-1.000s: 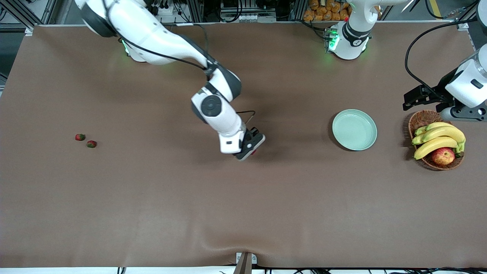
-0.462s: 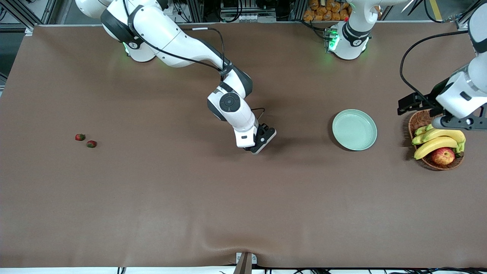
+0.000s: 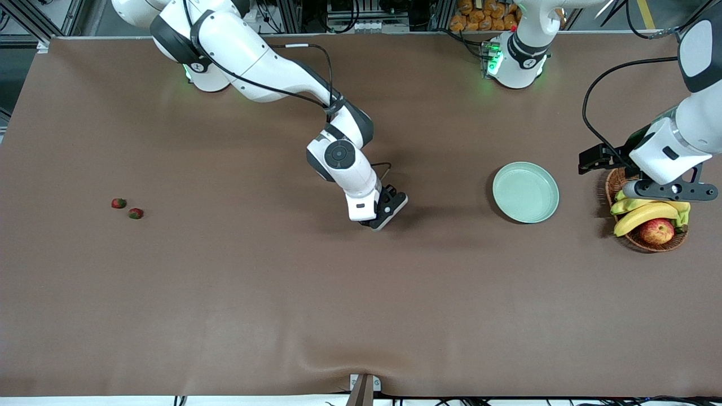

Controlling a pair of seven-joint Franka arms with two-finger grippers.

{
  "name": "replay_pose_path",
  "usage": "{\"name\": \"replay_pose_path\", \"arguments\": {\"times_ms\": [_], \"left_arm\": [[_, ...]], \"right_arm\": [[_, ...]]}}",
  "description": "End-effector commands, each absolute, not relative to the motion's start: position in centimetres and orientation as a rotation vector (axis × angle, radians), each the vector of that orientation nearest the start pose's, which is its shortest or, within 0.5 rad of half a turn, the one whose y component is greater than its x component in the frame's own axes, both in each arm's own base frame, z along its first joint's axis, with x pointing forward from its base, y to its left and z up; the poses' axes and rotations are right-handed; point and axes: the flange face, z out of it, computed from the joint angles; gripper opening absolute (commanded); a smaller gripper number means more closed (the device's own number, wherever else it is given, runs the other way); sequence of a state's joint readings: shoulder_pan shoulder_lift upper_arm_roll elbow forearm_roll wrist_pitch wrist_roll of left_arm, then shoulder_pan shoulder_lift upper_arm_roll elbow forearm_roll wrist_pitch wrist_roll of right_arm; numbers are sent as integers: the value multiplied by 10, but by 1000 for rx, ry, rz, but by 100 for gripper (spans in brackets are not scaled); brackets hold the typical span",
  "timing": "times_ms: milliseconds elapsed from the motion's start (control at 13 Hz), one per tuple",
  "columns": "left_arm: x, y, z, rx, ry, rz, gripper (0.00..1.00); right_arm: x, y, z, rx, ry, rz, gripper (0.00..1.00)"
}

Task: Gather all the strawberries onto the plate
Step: 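Set the strawberry down with the right gripper while the left gripper approaches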

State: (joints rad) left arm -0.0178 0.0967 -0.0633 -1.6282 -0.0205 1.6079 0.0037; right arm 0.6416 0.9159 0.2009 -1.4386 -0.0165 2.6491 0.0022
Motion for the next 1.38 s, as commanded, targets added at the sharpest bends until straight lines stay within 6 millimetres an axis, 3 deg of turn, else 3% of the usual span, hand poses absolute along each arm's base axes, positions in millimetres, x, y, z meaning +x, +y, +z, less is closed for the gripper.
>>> {"name": "replay_pose_path", "arguments": {"times_ms": [0, 154, 462, 615, 769, 923, 1154, 1308], "left_arm": [[583, -49, 542, -3177, 133, 200, 100], [588, -49, 533, -3176, 130, 215, 100], [605, -53, 514, -3208, 117, 157, 100], [617, -76, 492, -3278, 116, 149, 100], [621, -110, 482, -3288, 184, 120, 100], [623, -151, 468, -3288, 266, 75, 100], [621, -215, 439, -3279, 226, 61, 100], [622, -243, 422, -3279, 235, 39, 100]], "right_arm": [[532, 538, 194, -2675, -1027, -386, 100], [546, 526, 209, -2686, -999, -404, 100], [593, 470, 267, -2748, -906, -416, 100], [614, 433, 305, -2800, -847, -377, 100], [637, 376, 333, -2874, -764, -296, 100], [643, 313, 361, -2946, -670, -212, 100], [645, 213, 361, -3028, -489, -93, 100], [640, 151, 353, -3059, -393, -42, 100]]}}
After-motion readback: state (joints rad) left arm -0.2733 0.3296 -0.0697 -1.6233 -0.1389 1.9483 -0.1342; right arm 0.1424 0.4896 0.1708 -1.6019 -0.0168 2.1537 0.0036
